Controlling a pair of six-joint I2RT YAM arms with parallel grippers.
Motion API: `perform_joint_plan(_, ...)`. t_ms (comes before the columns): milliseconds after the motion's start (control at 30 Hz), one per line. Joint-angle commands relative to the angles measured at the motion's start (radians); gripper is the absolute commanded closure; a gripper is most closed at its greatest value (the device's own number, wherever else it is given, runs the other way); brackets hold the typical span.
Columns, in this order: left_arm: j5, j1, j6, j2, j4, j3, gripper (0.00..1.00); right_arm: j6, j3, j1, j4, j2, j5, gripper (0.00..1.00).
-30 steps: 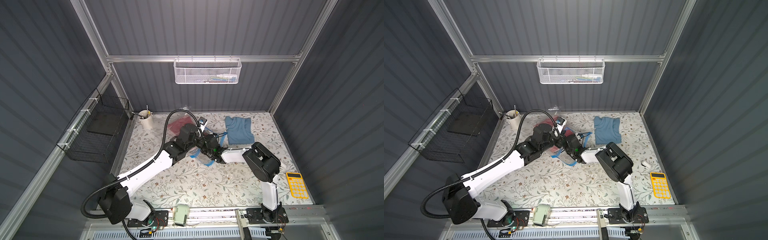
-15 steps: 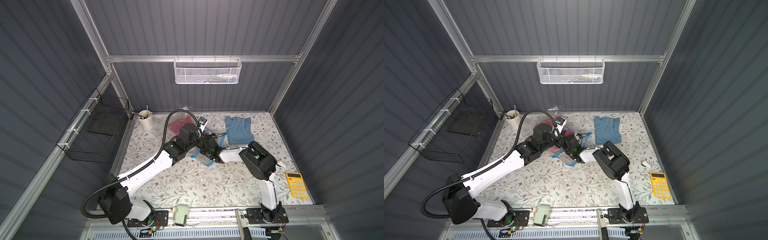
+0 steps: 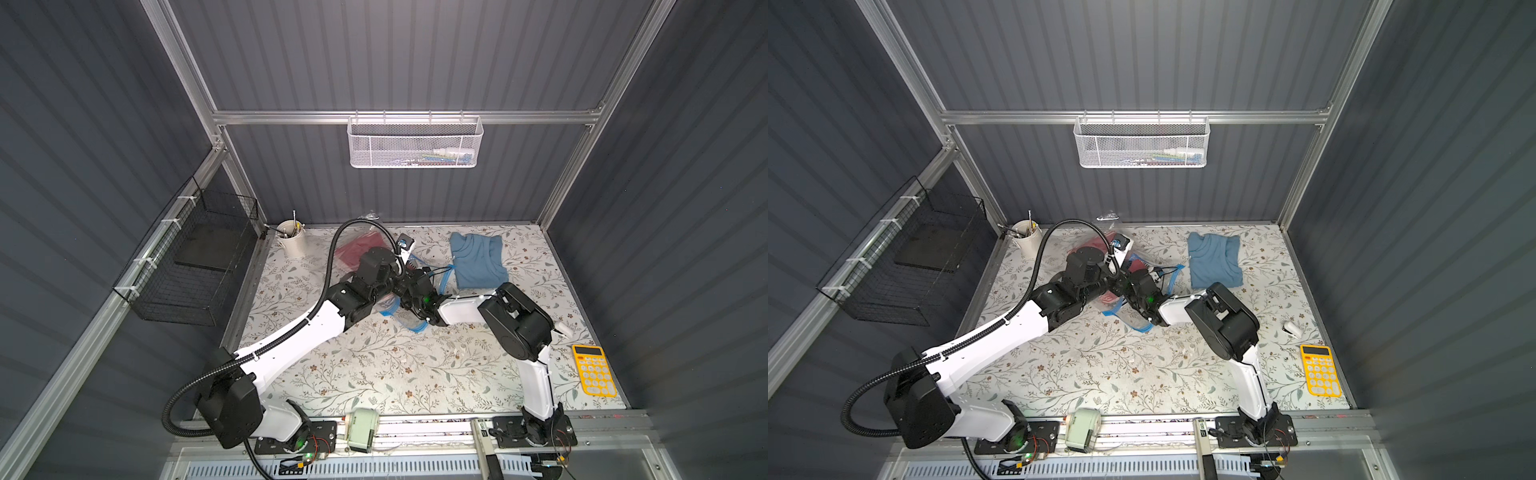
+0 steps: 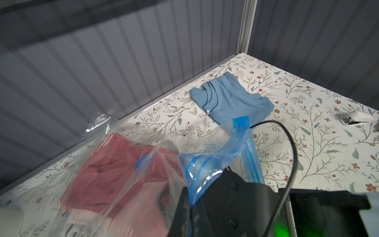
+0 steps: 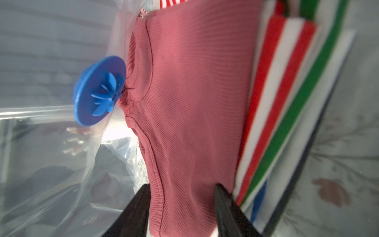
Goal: Take the tank top out of the vacuum bag
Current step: Take out the tank top from the vacuum bag.
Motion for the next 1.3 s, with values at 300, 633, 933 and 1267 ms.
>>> perform_joint_plan(300,0.001,0.006,0.006,-0.014,0.014,-0.002,1.0,-0.004,0.007,0.009,-0.084,-0.025,-0.017,0.47)
perform_joint_plan(633,0.0,0.006,0.007,-0.016,0.014,-0.002,1.0,-0.013,0.013,0.011,-0.161,-0.058,-0.007,0.47)
perform_joint_plan(933,0.001,0.006,0.008,-0.022,0.015,-0.003,1.0,-0.019,0.039,0.007,-0.128,-0.027,-0.013,0.47)
perform_joint_plan(1267,-0.002,0.006,0.009,-0.032,0.014,-0.003,1.0,-0.043,0.131,-0.006,-0.187,0.008,-0.03,0.47)
